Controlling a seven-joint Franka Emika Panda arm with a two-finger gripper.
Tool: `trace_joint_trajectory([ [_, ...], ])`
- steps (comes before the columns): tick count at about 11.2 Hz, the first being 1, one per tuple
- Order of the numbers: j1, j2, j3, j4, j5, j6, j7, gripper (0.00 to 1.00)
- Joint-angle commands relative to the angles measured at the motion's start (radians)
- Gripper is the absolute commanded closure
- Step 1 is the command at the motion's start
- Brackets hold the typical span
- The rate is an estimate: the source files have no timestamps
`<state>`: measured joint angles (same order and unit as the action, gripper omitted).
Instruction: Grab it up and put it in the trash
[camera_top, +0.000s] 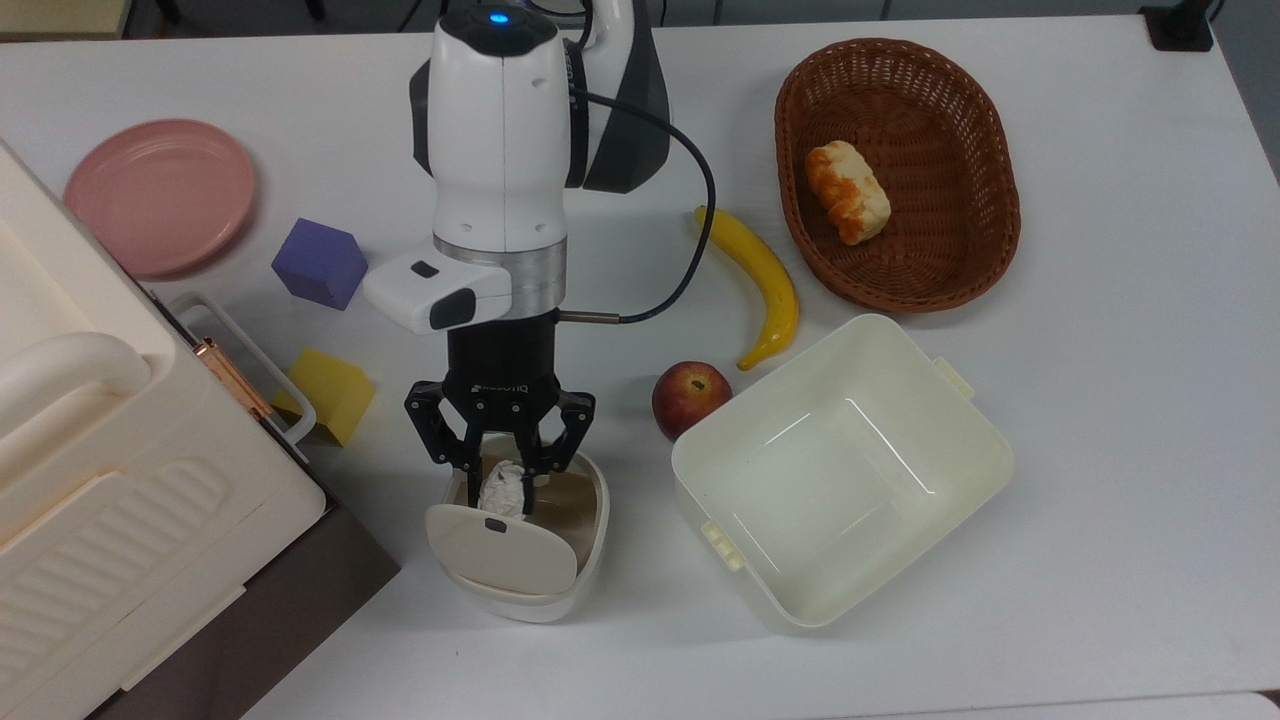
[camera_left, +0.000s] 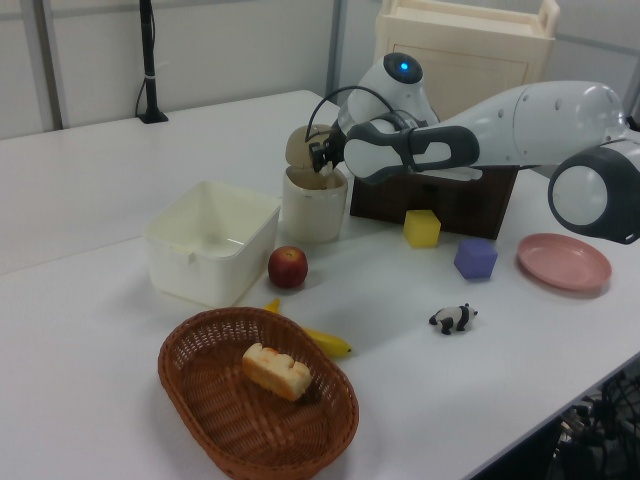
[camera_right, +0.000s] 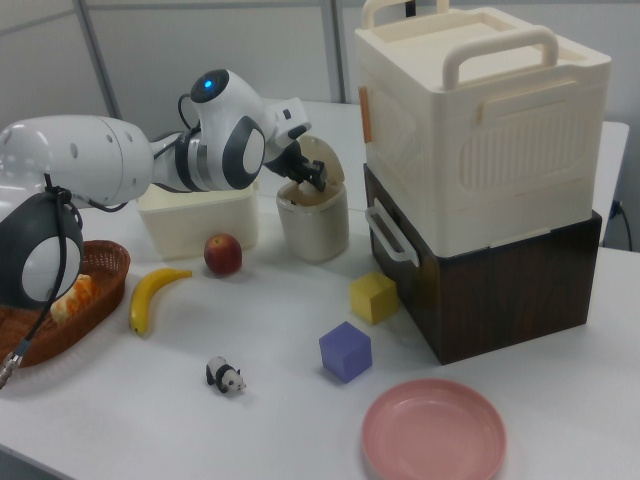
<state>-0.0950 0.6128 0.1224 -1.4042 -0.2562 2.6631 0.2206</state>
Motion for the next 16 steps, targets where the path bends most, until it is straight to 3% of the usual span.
trace_joint_trajectory([
  [1, 0.014, -0.015, -0.010, -0.027, -0.047, 0.008, 0.017, 0.00],
  [5, 0.014, -0.021, -0.014, -0.027, -0.044, 0.003, 0.019, 0.00],
  [8, 0.014, -0.106, -0.006, -0.087, -0.032, -0.081, 0.023, 0.00],
  [11, 0.014, -0.264, 0.014, -0.125, -0.005, -0.364, 0.020, 0.00],
  [13, 0.011, -0.390, 0.016, -0.185, 0.053, -0.533, 0.016, 0.00],
  [16, 0.008, -0.505, 0.013, -0.191, 0.101, -0.831, -0.015, 0.00],
])
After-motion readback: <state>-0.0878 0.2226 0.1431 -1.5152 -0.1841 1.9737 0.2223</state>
